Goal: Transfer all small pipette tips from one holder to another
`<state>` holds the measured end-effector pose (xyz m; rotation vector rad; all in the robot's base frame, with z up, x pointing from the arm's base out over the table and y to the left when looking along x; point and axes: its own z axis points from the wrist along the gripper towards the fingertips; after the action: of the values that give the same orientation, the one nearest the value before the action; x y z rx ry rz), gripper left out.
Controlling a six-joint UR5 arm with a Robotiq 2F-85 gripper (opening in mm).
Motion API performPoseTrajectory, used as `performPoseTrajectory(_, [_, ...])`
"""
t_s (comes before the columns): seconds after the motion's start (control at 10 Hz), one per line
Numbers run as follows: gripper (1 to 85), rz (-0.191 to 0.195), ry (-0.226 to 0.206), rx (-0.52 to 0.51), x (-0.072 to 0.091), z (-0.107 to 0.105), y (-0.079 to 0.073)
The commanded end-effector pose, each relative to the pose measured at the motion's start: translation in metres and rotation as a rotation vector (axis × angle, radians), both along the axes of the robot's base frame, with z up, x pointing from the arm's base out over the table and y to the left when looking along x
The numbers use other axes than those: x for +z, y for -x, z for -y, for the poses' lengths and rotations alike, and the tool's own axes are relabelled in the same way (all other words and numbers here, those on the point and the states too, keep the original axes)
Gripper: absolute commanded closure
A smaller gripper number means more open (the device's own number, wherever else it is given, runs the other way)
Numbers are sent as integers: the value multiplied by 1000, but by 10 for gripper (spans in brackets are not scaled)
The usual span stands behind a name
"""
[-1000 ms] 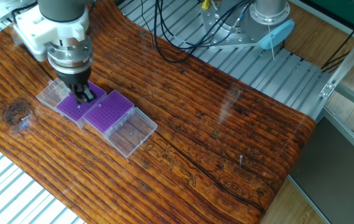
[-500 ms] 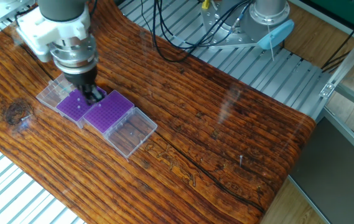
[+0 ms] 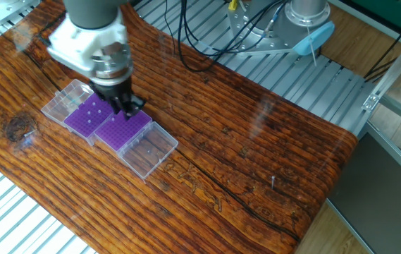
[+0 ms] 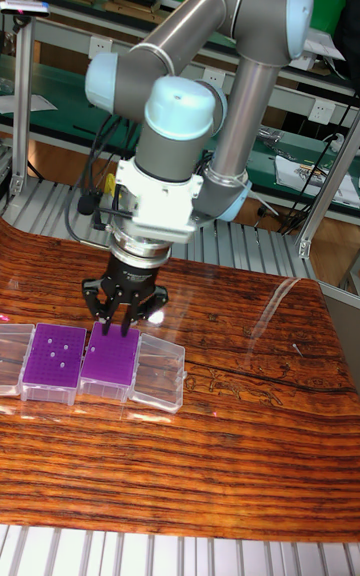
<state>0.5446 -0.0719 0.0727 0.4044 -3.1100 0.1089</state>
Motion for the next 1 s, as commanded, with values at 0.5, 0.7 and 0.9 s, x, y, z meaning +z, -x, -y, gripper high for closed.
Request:
performPoseTrajectory(0.5, [547, 60, 109, 392, 2, 16, -9])
performPoseTrajectory(0.7, [547, 88, 116, 461, 4, 15, -16])
performPoseTrajectory(0.9, [547, 135, 125, 572, 5, 11, -31])
